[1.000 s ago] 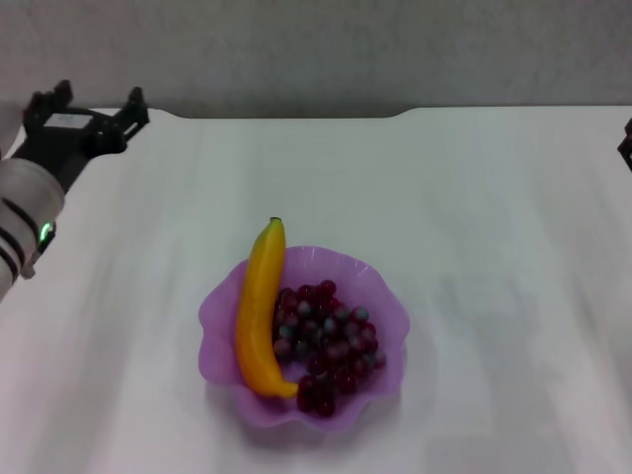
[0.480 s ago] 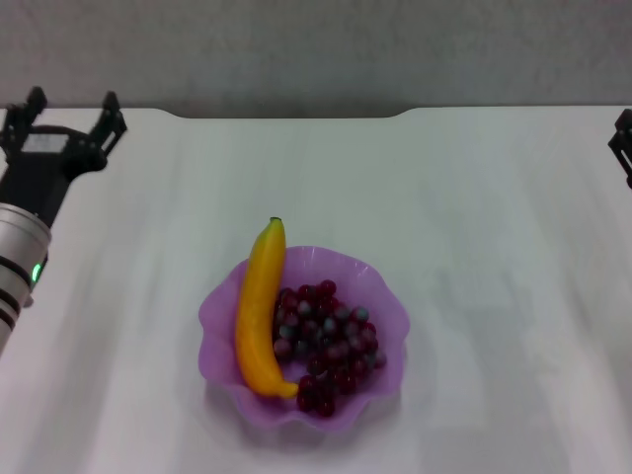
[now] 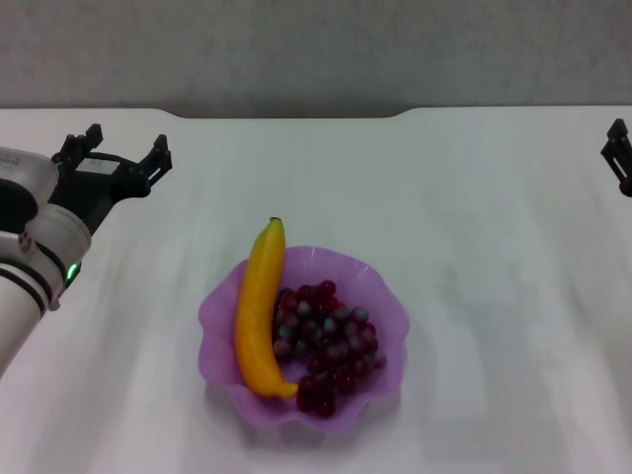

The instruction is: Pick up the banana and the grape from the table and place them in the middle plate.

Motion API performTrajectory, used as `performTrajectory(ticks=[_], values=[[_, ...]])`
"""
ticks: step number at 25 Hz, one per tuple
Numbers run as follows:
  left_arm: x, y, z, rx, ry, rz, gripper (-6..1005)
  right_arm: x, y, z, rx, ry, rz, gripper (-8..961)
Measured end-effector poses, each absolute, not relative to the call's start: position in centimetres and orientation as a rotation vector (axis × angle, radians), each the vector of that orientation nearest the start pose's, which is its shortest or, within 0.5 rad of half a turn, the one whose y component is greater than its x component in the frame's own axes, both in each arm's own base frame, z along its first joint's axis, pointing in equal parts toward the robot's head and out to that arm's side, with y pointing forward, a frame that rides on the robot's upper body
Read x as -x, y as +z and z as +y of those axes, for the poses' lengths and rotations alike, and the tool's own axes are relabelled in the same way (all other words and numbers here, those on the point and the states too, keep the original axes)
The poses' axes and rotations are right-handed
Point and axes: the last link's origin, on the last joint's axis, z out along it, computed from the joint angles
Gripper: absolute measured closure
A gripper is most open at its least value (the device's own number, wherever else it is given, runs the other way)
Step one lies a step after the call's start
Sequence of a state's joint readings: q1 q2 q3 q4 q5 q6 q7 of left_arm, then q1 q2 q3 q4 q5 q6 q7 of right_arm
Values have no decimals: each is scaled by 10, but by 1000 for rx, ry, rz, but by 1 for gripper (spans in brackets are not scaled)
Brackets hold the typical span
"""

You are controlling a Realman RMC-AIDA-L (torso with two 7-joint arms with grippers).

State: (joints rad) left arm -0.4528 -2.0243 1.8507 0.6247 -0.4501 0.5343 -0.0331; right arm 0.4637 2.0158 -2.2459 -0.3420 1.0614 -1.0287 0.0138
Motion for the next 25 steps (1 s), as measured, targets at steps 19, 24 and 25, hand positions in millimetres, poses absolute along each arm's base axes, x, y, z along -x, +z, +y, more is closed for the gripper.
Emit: performTrajectory(ticks=[19, 24, 25], values=[[268, -7, 410, 1724, -542, -560, 107, -320, 22, 367, 1406, 708, 561, 62], [266, -1, 412, 1699, -554, -529, 107, -321, 19, 367, 1407, 737, 612, 61], [266, 1, 413, 1692, -559, -529, 107, -321, 20, 367, 1403, 742, 615, 61]])
